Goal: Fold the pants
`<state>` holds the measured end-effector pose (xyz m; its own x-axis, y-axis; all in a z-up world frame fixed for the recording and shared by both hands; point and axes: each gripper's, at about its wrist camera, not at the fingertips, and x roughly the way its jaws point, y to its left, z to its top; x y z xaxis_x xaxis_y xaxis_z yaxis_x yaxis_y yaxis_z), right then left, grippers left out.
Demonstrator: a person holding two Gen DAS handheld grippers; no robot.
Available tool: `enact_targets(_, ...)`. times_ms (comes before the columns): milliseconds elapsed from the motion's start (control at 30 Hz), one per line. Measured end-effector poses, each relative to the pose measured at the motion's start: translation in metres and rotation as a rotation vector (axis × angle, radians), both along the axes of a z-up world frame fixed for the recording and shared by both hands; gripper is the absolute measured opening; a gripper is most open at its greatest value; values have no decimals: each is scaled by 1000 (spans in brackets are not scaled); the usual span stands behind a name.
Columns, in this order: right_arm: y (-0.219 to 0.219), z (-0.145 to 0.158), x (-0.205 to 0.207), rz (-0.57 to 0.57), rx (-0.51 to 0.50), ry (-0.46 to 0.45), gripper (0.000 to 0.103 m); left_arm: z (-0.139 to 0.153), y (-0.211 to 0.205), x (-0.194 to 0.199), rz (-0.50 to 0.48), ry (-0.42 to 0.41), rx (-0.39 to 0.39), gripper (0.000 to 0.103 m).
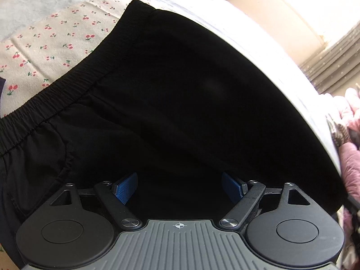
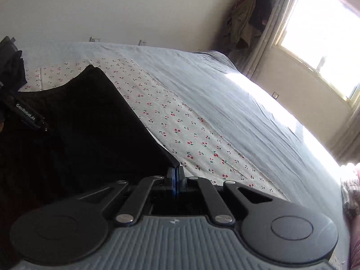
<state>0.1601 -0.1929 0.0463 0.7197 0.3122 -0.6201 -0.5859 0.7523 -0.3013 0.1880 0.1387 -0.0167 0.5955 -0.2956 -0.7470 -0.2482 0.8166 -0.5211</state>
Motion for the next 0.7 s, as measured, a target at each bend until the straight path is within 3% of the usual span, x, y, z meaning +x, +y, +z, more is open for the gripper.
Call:
enact_targets(67, 3, -3, -44, -41, 21, 0, 0, 18, 10, -17, 5, -146, -162, 85)
enact_targets(100, 5, -8, -61, -73, 35, 13, 0, 27, 12, -25, 8, -220, -183, 87)
enact_targets(133, 8, -18, -74, -105, 32, 25, 0, 34, 11, -30, 7, -267, -155, 93)
enact_targets(167, 12, -29, -84, -137, 12, 29, 0, 40, 7, -31, 8, -297, -70, 96)
enact_targets(233, 18, -52, -101, -177, 2, 74, 0, 37, 3, -24, 20, -241, 61, 97)
enact_targets(367, 28, -69, -123, -147, -45, 123, 0, 7, 20, -6, 78, -49, 31, 93)
enact_targets(400, 26, -66, -125, -138, -45, 134, 0, 4, 24, -5, 95, -40, 40, 89)
enact_targets(433, 19, -60, -123, -141, -30, 148, 6, 3, 23, -4, 99, -40, 56, 71)
enact_targets(467, 8, -53, -118, -163, -1, 159, 9, 4, 22, -3, 90, -43, 75, 46)
enact_targets(500, -5, -45, -111, -203, 41, 163, 15, 5, 20, -3, 76, -47, 87, 35)
enact_targets(533, -22, -37, -100, -285, 103, 163, 27, 7, 17, -2, 64, -56, 93, 25)
enact_targets(567, -44, -30, -85, -376, 157, 161, 36, 8, 15, -2, 64, -63, 98, 25)
enact_targets(600, -67, -23, -67, -474, 200, 156, 51, 9, 12, -1, 67, -66, 106, 24)
enact_targets(700, -142, -20, 2, -738, 319, 200, 55, 7, 11, 1, 63, -60, 116, 19)
